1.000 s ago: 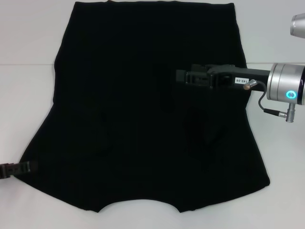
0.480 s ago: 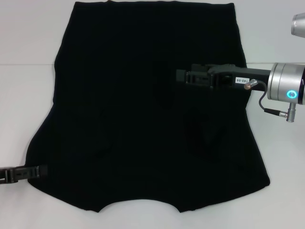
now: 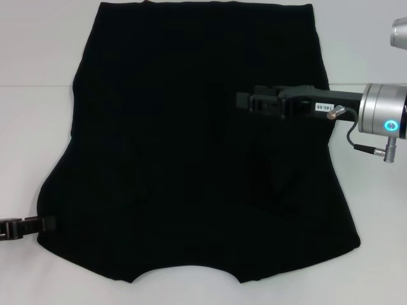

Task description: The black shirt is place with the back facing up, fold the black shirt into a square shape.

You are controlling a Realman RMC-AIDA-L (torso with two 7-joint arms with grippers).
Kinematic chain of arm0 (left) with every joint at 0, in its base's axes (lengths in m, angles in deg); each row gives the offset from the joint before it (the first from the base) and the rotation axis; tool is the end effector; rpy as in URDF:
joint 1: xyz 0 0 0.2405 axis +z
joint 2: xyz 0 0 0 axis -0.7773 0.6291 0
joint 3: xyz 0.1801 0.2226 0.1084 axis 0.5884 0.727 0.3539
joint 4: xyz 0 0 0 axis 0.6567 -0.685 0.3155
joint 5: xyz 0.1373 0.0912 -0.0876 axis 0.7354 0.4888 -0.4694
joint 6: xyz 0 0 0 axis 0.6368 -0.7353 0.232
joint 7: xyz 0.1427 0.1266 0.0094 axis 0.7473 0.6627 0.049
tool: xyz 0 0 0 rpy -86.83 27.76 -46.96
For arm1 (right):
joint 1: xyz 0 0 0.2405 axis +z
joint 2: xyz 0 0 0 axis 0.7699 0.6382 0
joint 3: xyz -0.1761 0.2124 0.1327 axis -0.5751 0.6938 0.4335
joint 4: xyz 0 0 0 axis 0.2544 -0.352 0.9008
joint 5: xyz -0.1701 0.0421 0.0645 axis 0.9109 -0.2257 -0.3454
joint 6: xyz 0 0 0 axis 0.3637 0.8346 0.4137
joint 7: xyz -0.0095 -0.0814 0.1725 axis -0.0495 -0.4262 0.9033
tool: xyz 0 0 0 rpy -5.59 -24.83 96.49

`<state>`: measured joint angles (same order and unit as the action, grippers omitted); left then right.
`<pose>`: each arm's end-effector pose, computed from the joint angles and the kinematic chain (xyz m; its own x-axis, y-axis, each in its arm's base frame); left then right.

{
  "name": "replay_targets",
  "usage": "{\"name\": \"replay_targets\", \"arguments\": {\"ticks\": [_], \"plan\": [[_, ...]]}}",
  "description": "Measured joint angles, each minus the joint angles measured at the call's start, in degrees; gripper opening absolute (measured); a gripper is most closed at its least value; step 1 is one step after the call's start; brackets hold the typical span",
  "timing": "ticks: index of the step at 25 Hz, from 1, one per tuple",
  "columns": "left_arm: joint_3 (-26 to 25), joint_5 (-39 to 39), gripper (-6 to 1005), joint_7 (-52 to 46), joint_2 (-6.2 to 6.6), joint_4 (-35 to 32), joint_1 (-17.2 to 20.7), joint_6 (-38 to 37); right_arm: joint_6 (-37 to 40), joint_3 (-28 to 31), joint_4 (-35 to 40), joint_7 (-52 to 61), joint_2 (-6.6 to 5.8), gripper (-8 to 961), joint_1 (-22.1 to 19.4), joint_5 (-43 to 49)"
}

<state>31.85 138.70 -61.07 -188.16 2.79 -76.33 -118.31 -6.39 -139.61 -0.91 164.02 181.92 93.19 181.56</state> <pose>-0.3972 0.3187 -0.0073 0.3316 0.8032 0.4948 0.9419 -0.2526 -0.2213 0.1961 0.4477 -0.0693 0.6230 -0.5039 -0.5983 -0.6842 -0.7217 -0.1047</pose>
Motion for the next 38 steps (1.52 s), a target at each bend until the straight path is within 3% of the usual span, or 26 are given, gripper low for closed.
{"name": "replay_targets", "arguments": {"ticks": [4,11,14,16,17,19,25,27,28,33,38], "plan": [[0.0,0.6,567,0.0,-0.03,0.0,-0.2,0.4,0.0,0.0,0.0,0.0,-0.09,678,-0.2,0.0],[0.1,1.1,282,-0.1,0.01,-0.1,-0.7,1.9,0.0,0.0,0.1,0.1,-0.21,681,-0.5,0.1],[-0.1,0.9,164,-0.2,0.15,-0.1,-1.0,2.2,0.0,-0.2,-0.1,1.3,-1.04,682,-0.8,0.9],[-0.4,0.4,109,-0.6,0.26,-0.1,-1.1,1.8,-0.1,0.0,-0.2,3.2,-2.59,682,-1.6,4.2],[-0.6,0.1,82,-1.1,0.29,-0.1,-1.2,1.5,-0.1,0.0,-0.2,3.2,-2.59,682,-1.6,4.2],[-0.6,-1.0,27,-2.0,0.31,-0.1,-1.2,0.3,0.1,0.5,-0.3,4.7,-3.91,682,-2.4,6.3],[-0.7,-3.3,29,-2.3,0.00,-0.1,-0.9,-1.2,8.2,0.9,0.0,10.8,-8.39,683,-6.8,7.5],[-0.7,-4.0,29,-2.3,-0.10,-0.1,-0.7,-1.4,11.1,1.0,-0.2,15.5,-10.74,683,-8.7,11.0],[-0.7,-4.5,29,-2.3,-0.18,-0.1,-0.6,-1.5,11.9,1.0,-0.1,16.8,-11.34,683,-9.1,12.7],[-0.7,-5.4,31,-2.1,-0.27,0.7,-0.3,-1.5,14.6,1.0,0.0,20.5,-12.69,683,-9.7,18.7],[-0.7,-5.6,32,-1.8,-0.16,1.3,-0.3,-1.5,15.5,1.1,0.3,22.5,-12.74,683,-9.0,24.9]]}}
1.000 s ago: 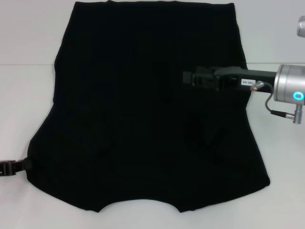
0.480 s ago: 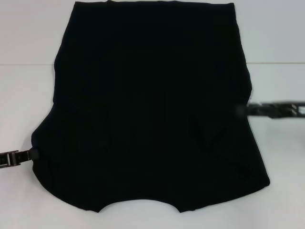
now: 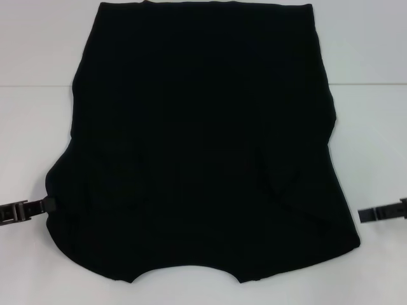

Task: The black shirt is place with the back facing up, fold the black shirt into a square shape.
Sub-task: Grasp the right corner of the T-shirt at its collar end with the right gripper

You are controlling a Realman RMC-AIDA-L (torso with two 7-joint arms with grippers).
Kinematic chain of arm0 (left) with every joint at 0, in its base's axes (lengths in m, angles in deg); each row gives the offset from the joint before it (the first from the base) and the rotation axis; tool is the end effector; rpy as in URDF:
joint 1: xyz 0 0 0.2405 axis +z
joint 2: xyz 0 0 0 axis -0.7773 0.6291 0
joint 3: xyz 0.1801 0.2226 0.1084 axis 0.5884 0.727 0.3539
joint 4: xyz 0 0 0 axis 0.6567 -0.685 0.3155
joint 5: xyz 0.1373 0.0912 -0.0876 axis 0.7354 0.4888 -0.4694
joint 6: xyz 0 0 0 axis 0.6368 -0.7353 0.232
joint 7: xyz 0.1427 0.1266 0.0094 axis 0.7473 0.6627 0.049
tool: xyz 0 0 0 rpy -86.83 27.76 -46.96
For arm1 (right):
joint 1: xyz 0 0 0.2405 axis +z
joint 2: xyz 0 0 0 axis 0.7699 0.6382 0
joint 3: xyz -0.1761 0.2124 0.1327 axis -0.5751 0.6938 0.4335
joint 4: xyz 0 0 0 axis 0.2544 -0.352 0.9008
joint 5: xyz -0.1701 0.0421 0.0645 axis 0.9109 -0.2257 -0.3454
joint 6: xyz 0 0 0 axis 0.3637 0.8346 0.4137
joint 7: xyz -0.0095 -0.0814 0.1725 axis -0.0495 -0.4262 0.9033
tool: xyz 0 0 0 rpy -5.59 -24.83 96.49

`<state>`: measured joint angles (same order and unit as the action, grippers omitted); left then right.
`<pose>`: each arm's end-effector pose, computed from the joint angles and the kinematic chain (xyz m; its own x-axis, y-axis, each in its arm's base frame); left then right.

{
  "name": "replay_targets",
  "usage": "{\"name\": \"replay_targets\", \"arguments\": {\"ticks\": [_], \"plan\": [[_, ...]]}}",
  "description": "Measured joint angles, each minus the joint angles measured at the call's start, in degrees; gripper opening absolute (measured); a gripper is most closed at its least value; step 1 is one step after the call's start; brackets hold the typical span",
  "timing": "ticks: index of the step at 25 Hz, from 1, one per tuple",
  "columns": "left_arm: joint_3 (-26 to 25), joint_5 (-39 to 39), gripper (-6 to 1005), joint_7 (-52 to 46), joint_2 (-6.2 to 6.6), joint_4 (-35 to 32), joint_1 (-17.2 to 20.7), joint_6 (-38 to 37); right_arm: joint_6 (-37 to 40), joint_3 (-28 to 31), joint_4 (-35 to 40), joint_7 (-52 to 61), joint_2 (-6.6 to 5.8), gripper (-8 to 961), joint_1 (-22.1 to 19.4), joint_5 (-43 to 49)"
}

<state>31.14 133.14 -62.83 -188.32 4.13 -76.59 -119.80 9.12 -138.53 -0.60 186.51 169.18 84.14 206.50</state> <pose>-0.3794 0.3279 -0.0063 0.2795 0.7698 0.5738 0.9590 -0.2531 -0.1276 0.3492 0.3694 0.0002 0.4304 -0.8799 -0.2013 -0.9017 -0.4092 -0.1394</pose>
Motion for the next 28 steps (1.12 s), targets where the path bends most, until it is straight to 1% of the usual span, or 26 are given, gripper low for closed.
{"name": "replay_targets", "arguments": {"ticks": [6,10,11,13,28], "plan": [[0.0,0.0,34,0.0,0.13,0.1,-0.2,0.2,-0.1,-0.2,-0.5,0.9,1.26,684,1.6,4.5],[0.1,-0.1,35,0.1,0.19,0.0,-0.4,0.2,-0.3,-0.1,-0.5,1.7,2.47,684,2.6,7.3],[0.1,-0.1,35,0.1,0.21,0.0,-0.4,0.2,-0.5,-0.1,-0.6,2.1,2.94,684,2.9,7.9],[0.1,-0.1,36,0.1,0.22,0.0,-0.4,0.2,-0.6,-0.1,-0.6,2.2,3.08,684,3.1,8.0],[0.0,0.2,40,1.1,0.31,0.0,-0.3,0.7,-0.7,-0.8,-0.4,3.9,5.56,684,5.3,8.3]]}}
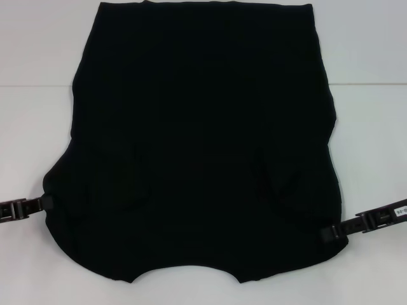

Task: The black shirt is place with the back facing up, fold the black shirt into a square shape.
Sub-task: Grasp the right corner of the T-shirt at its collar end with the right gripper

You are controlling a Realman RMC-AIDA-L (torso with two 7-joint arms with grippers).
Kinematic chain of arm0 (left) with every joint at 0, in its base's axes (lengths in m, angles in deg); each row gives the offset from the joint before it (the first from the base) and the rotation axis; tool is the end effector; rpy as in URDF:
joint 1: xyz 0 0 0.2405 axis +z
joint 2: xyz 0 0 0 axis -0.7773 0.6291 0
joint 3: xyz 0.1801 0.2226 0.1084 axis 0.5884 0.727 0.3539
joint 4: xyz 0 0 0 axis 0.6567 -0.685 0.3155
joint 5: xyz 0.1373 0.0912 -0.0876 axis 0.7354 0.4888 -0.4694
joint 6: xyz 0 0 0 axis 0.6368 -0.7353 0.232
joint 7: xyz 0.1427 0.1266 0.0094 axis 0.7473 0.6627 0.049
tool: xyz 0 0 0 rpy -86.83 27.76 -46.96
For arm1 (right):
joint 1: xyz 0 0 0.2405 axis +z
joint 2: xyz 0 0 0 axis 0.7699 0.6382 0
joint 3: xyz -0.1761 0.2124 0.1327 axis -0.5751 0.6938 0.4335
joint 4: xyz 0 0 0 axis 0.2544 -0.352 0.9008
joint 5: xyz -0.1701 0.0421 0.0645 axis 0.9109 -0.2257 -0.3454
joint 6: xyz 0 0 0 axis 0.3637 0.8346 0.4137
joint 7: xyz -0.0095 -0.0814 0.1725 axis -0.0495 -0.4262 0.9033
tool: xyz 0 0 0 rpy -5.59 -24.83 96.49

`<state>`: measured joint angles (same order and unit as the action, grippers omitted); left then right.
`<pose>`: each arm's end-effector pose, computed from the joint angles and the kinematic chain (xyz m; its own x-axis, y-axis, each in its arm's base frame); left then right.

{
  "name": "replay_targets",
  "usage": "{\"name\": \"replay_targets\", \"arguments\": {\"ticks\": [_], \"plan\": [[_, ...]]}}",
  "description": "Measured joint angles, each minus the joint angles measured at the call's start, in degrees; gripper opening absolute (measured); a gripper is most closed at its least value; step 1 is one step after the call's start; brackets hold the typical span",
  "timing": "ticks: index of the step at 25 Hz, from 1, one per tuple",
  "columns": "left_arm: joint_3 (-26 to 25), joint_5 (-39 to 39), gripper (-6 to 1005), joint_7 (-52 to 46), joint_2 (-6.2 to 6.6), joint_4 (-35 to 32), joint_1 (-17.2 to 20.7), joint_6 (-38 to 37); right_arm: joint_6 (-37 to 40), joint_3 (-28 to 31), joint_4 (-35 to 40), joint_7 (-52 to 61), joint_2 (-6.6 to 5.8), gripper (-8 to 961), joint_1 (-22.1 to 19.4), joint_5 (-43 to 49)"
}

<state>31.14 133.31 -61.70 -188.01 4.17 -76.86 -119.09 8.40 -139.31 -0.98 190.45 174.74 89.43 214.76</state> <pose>-0.3812 0.3311 -0.0033 0.3044 0.7612 0.5727 0.9519 -0.2649 -0.1538 0.3205 0.3716 -0.0501 0.4479 -0.8914 -0.0696 -0.8901 -0.4372 -0.1287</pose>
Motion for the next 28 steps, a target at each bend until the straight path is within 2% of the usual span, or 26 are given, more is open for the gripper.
{"name": "replay_targets", "arguments": {"ticks": [4,10,21,23,28], "plan": [[0.0,0.0,41,0.2,0.05,0.0,-0.1,0.0,0.1,-0.1,0.2,0.0,0.75,683,0.5,0.0],[0.0,-0.1,42,0.3,0.22,-0.1,-0.1,0.0,0.2,0.0,0.4,0.0,0.88,656,0.6,0.0],[-0.4,-0.2,45,0.3,0.35,0.0,-0.2,0.0,0.1,-0.1,1.0,0.0,0.88,401,0.3,0.0],[-0.4,-0.2,46,0.3,0.35,0.0,-0.2,0.0,0.1,-0.1,1.0,0.0,0.87,161,0.2,0.0],[-0.6,-0.8,47,0.4,0.35,0.0,-0.2,-0.1,-0.2,0.2,1.0,-0.7,0.84,40,-0.3,0.0]]}}
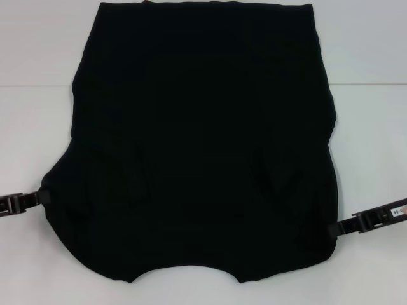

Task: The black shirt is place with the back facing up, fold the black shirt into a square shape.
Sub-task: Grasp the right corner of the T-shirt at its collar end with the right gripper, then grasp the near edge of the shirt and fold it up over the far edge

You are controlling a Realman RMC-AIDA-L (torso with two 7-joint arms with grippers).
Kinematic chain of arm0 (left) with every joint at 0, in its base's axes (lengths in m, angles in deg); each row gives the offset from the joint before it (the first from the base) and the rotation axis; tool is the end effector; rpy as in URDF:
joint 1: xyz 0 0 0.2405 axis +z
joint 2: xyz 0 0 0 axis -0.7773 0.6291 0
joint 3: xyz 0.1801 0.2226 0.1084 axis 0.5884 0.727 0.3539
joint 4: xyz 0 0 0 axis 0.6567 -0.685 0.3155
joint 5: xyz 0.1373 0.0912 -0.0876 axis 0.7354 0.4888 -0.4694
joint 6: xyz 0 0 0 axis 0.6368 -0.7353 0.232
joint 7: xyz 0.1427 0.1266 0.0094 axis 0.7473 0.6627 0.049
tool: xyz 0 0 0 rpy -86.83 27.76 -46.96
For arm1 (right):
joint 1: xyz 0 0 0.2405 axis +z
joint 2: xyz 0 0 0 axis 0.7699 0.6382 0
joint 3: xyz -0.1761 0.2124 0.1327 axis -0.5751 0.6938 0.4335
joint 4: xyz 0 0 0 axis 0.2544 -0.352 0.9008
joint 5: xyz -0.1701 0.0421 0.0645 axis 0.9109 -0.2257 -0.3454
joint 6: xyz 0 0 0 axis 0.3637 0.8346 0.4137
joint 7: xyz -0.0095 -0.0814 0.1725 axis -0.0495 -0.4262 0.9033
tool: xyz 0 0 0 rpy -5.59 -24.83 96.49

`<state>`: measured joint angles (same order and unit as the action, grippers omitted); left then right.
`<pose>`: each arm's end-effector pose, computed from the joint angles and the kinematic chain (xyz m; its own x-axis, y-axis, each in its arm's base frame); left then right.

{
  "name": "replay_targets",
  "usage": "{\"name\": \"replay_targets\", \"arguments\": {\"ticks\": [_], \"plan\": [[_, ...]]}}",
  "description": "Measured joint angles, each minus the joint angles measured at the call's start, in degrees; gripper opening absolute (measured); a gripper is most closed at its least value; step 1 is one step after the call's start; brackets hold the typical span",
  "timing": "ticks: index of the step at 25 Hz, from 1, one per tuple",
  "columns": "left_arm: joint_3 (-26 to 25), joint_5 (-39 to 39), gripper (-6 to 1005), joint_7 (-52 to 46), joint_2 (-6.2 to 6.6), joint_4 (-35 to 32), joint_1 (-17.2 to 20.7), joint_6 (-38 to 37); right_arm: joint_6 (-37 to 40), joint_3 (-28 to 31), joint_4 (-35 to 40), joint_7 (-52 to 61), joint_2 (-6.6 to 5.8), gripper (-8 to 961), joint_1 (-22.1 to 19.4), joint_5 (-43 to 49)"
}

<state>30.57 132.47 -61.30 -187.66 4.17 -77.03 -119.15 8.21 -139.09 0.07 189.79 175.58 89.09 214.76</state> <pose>-0.3803 0.3346 0.0022 0.3095 0.7459 0.5898 0.9500 -0.2700 -0.1570 0.3180 0.3713 -0.0540 0.4630 -0.8830 -0.0779 -0.8830 -0.4518 -0.1273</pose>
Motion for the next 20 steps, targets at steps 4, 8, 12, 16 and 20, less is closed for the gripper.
{"name": "replay_targets", "arguments": {"ticks": [4,8,12,16,20], "plan": [[-1.4,-1.1,48,-0.7,-0.05,0.0,0.4,-2.0,0.6,2.8,0.1,-2.7,-0.01,40,-1.8,-0.6],[-7.3,-1.3,49,-1.1,0.24,0.0,1.3,-9.1,3.5,12.3,-0.4,-9.8,0.06,40,-5.5,-0.7],[-11.5,-1.3,50,-1.0,0.29,-0.1,2.9,-13.6,6.1,18.2,-0.4,-14.0,0.00,40,-8.5,-0.7],[-14.2,-1.3,51,-0.5,-0.20,-0.3,5.9,-18.3,9.4,24.1,-0.5,-18.3,-0.43,40,-12.0,-0.7],[-14.4,-1.3,52,0.8,-1.00,-0.3,8.1,-22.2,12.6,27.9,0.0,-22.1,-0.80,40,-15.1,-0.7]]}}
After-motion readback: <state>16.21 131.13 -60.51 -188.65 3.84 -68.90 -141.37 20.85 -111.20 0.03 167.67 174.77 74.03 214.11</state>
